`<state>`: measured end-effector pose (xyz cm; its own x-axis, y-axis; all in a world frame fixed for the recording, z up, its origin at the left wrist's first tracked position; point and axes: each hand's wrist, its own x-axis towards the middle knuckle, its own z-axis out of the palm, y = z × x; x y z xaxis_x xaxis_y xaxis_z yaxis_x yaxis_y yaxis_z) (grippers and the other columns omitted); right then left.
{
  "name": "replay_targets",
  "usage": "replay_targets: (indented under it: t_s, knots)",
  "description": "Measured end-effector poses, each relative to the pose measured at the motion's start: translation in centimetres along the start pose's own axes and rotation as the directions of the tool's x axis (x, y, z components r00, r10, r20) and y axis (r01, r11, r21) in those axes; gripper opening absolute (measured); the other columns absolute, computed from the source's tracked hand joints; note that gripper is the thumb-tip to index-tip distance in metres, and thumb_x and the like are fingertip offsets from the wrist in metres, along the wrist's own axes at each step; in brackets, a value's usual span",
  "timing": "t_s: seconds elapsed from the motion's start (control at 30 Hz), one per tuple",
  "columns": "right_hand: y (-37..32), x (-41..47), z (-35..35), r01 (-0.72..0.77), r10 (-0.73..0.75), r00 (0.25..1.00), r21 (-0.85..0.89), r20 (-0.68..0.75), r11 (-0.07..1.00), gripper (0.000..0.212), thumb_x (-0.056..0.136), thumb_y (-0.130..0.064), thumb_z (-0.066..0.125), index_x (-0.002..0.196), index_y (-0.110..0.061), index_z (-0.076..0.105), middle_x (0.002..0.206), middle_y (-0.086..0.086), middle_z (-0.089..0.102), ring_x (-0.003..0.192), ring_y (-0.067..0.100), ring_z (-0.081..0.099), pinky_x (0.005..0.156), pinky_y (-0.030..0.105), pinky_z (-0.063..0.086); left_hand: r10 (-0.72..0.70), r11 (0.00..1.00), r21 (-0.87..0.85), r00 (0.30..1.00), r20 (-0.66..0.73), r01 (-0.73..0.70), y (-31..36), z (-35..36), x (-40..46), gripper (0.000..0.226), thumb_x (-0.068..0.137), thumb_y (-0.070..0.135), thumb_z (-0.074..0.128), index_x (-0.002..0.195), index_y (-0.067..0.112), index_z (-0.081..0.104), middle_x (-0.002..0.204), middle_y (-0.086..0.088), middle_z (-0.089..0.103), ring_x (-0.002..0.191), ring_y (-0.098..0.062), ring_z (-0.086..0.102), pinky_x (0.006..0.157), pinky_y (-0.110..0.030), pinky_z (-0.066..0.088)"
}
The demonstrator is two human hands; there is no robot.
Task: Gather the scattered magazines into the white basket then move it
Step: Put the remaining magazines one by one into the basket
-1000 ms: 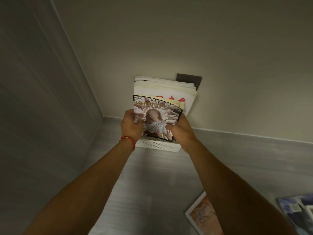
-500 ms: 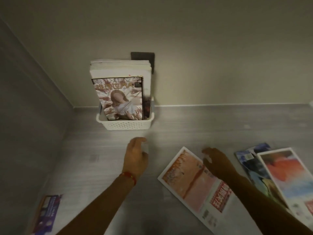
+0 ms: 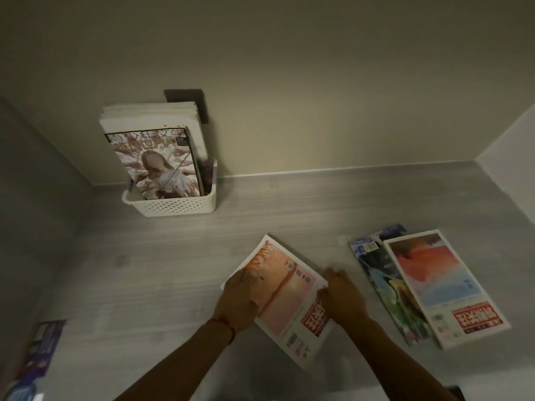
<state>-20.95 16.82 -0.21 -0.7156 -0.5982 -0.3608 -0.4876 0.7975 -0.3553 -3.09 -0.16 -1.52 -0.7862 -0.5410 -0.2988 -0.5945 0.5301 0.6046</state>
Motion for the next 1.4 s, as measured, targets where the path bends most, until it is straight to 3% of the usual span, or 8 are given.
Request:
replay_targets:
  t_s: [0.17, 0.27, 0.33, 0.43, 0.63, 0.87, 1.17, 1.4]
  knots:
    - [-0.3, 0.0, -5.8, 0.272, -0.299, 0.952, 0.266, 0.066, 0.925, 0.002, 0.094, -0.030, 0.059, 0.094, -0.031, 0.060, 0.085, -0.007, 0.071, 0.069, 0.003, 0.071, 0.063, 0.024, 0.062, 0.202, 0.979, 0.075, 0.950, -0.238, -0.190, 4.1, -2.9, 0.1, 0.062, 0.094, 0.029, 0.056, 0.151, 0.017, 0.035, 0.159, -0.007, 0.031, 0.148, -0.026, 0.028, 0.122, -0.041, 0.025]
    - [-2.3, 0.5, -10.8, 0.418, -0.455, 0.889, 0.321, 0.046, 0.849, 0.006, 0.091, -0.028, 0.064, 0.091, -0.032, 0.069, 0.081, -0.009, 0.074, 0.069, 0.003, 0.073, 0.064, 0.028, 0.063, 0.323, 0.889, 0.378, 0.939, -0.122, -0.257, 7.3, -5.2, 0.5, 0.068, 0.097, 0.049, 0.043, 0.156, 0.029, 0.015, 0.162, 0.000, 0.028, 0.152, -0.024, 0.018, 0.124, -0.057, 0.001]
    - [-3.8, 0.8, -13.8, 0.479, -0.518, 0.854, 0.322, 0.045, 0.817, 0.005, 0.087, -0.033, 0.069, 0.089, -0.032, 0.074, 0.076, -0.011, 0.075, 0.065, 0.005, 0.073, 0.062, 0.028, 0.063, 0.296, 0.881, 0.397, 0.954, -0.039, -0.257, 8.7, -6.8, 0.9, 0.058, 0.097, 0.048, 0.041, 0.151, 0.035, 0.022, 0.147, 0.000, 0.049, 0.139, -0.025, 0.042, 0.121, -0.058, 0.017]
    - [-5.7, 1.3, -16.1, 0.470, -0.515, 0.857, 0.418, -0.007, 0.777, 0.012, 0.080, -0.045, 0.075, 0.084, -0.034, 0.073, 0.076, -0.011, 0.076, 0.062, 0.010, 0.074, 0.057, 0.028, 0.061, 0.279, 0.960, 0.033, 0.959, -0.048, -0.278, 9.3, -9.0, 0.9, 0.029, 0.102, 0.037, 0.041, 0.129, 0.040, 0.052, 0.118, 0.008, 0.071, 0.104, -0.014, 0.069, 0.094, -0.038, 0.056]
    - [-5.5, 4.5, -15.4, 0.427, -0.267, 0.893, 0.492, -0.364, 0.759, 0.032, 0.092, -0.044, 0.062, 0.117, -0.026, 0.063, 0.101, -0.013, 0.068, 0.086, -0.005, 0.064, 0.068, 0.013, 0.048, 0.035, 0.844, -0.501, 0.952, -0.303, -0.191, 6.6, -11.6, -0.2, 0.023, 0.102, 0.023, 0.046, 0.110, 0.036, 0.064, 0.102, 0.020, 0.072, 0.094, 0.001, 0.069, 0.064, -0.011, 0.055]
    - [-10.5, 4.5, -9.1, 0.122, -0.349, 0.931, 0.813, 0.105, 0.569, 0.030, 0.097, -0.057, 0.045, 0.116, -0.039, 0.060, 0.110, -0.010, 0.074, 0.095, 0.009, 0.072, 0.074, 0.026, 0.058, -0.114, 0.684, -0.719, 0.955, -0.274, -0.125, 2.6, -15.9, 0.2, 0.028, 0.102, 0.019, 0.046, 0.114, 0.034, 0.067, 0.104, 0.003, 0.077, 0.094, -0.019, 0.075, 0.076, -0.035, 0.062]
    - [-21.4, 7.5, -9.8, 0.492, -0.456, 0.869, 0.444, -0.194, 0.749, 0.021, 0.092, -0.022, 0.065, 0.111, -0.015, 0.072, 0.113, 0.000, 0.074, 0.085, 0.009, 0.071, 0.068, 0.021, 0.056, -0.191, 0.657, -0.730, 0.896, -0.401, -0.187, -3.3, -22.3, 0.8, 0.028, 0.101, 0.022, 0.052, 0.129, 0.025, 0.055, 0.118, -0.001, 0.072, 0.105, -0.022, 0.069, 0.079, -0.032, 0.062]
    - [-33.1, 10.8, -13.8, 0.607, -0.487, 0.790, 0.360, -0.372, 0.708, 0.029, 0.091, -0.030, 0.066, 0.117, -0.017, 0.070, 0.119, -0.001, 0.072, 0.086, 0.012, 0.072, 0.061, 0.018, 0.055, -0.240, 0.781, -0.558, 0.689, -0.684, -0.281, -6.5, -32.2, 4.5, 0.012, 0.094, 0.018, 0.061, 0.101, 0.009, 0.063, 0.100, 0.008, 0.073, 0.089, -0.004, 0.072, 0.071, -0.019, 0.058]
